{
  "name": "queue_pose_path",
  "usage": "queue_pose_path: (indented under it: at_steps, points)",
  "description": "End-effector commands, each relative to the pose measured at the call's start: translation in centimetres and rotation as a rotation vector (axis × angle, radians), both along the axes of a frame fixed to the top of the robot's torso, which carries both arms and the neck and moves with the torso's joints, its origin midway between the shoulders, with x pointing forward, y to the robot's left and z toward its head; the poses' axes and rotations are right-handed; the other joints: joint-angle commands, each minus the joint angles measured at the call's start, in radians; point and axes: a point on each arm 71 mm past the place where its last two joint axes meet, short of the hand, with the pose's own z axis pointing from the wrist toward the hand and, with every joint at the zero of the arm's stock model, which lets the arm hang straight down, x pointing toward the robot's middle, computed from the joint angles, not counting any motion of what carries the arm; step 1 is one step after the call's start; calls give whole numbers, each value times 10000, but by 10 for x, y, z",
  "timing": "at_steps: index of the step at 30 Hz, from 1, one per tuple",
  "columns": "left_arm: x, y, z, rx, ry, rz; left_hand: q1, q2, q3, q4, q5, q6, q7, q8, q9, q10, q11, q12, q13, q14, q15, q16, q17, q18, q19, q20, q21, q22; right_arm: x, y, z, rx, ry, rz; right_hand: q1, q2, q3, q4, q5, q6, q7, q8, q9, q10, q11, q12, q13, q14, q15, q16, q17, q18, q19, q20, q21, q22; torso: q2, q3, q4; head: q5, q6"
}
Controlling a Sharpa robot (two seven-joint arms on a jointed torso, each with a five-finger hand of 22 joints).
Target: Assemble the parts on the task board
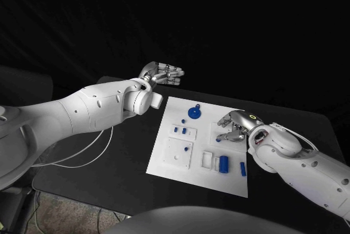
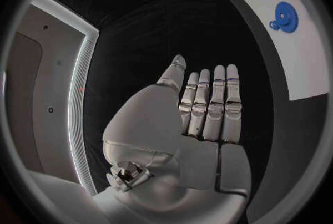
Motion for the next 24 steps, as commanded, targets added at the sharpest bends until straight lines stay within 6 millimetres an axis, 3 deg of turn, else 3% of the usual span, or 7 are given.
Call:
queue_pose_path:
  at_steps: [1, 6, 10, 12, 24]
  points:
    - [0, -3, 2, -72, -123, -196, 109, 27, -5, 64, -47, 31, 8, -21, 6, 73, -25, -53, -10, -14, -24, -38, -2, 125, 69, 14, 56, -8, -2, 3, -4, -495, 212, 372, -36, 130, 0, -66, -46, 105, 25, 24, 1, 221, -35, 56, 1, 48, -42, 52, -1, -10, 392, -31, 56, -20, -4, -13, -1, 0, -8]
    - [0, -4, 2, -73, -120, -204, 109, 27, -5, 64, -47, 31, 8, -21, 6, 73, -25, -53, -10, -14, -24, -38, -2, 125, 69, 14, 56, -8, -4, 3, -8, -807, 261, 405, -26, 310, 370, -203, -59, 362, 59, 28, 4, 643, -134, 41, -8, 101, -90, 71, 16, -70, 400, -80, 131, -25, -9, -18, 3, -5, -17]
    - [0, -4, 1, -75, -109, -217, 109, 27, -5, 64, -47, 31, 8, -21, 6, 73, -25, -53, -10, -14, -24, -38, -2, 125, 69, 14, 56, -8, -5, 3, -11, -1082, 101, 432, -254, 273, 1246, -426, -66, 618, 95, 30, 4, 891, -196, 40, -11, 134, -142, 65, 60, -164, 392, -164, 248, -23, -6, -13, 2, -18, -38]
    - [0, -4, 1, -77, -110, -223, 109, 27, -5, 64, -47, 31, 8, -21, 6, 73, -25, -53, -10, -14, -24, -38, -2, 125, 69, 14, 56, -8, -5, 4, -12, -1165, 8, 443, -562, 84, 2025, -603, -68, 774, 108, 4, -7, 988, -204, 35, -12, 176, -136, 54, 102, -207, 387, -167, 340, -44, -10, -14, -3, -18, -38]
    - [0, -6, 1, -82, -95, -248, 113, 44, -4, 84, -46, 22, 8, -21, 5, 64, -22, -54, -10, -14, -23, -37, -2, 122, 71, 11, 58, -11, -6, 6, -21, -1361, -252, 430, -589, 303, 2690, -637, -66, 1086, 132, 26, 8, 1167, -248, 36, -14, 177, -166, 70, 161, -202, 381, -198, 424, -45, -2, -6, 8, 11, -44]
